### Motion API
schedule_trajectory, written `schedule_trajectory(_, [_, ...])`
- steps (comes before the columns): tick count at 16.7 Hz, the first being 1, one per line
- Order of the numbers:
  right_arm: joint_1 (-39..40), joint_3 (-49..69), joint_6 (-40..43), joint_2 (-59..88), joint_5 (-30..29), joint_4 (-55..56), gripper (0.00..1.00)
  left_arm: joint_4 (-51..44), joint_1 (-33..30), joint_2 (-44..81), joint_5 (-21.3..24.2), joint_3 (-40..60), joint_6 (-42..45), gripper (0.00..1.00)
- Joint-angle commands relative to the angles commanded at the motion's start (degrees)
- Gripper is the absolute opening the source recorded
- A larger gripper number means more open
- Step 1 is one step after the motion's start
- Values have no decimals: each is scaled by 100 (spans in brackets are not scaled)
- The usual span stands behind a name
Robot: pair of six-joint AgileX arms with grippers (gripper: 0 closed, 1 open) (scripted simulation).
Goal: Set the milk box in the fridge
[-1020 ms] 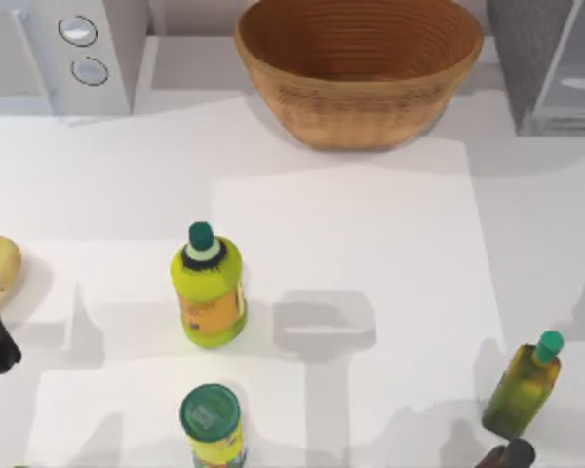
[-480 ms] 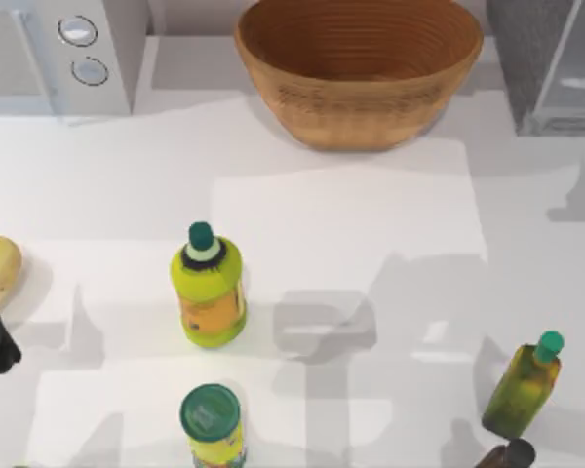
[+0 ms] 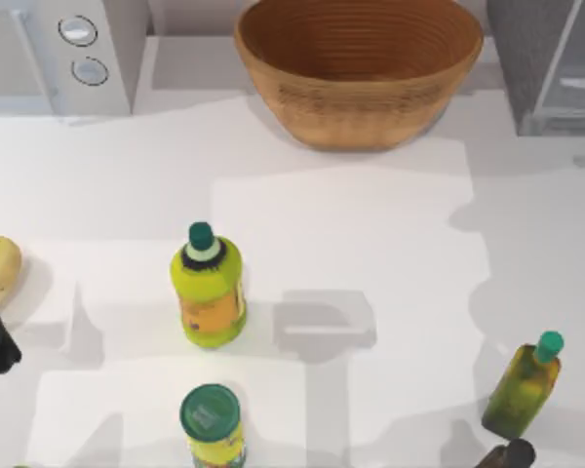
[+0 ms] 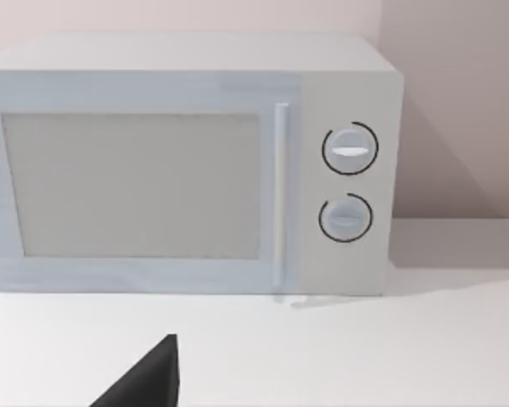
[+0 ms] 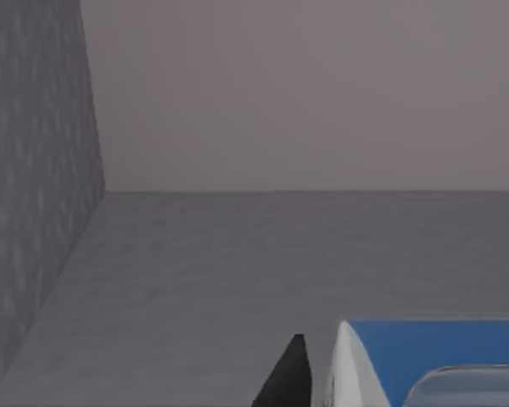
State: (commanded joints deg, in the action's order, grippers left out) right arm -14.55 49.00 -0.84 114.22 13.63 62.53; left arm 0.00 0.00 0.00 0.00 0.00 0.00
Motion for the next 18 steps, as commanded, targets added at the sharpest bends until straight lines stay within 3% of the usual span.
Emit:
schedule_trajectory(4, [-127, 616, -5, 934, 91, 559, 0, 0, 0, 0, 0, 0, 0, 100])
schedule_trajectory(9, [-143, 695, -5, 1036, 100, 618, 0, 0, 0, 0, 0, 0, 0, 100])
schedule_trajectory(13, [-97, 839, -6, 1153, 78, 469, 0, 0, 0, 0, 0, 0, 0, 100])
schedule_trajectory(18, [15, 1983, 8, 1779, -2, -204, 0, 0, 0, 0, 0, 0, 0, 100])
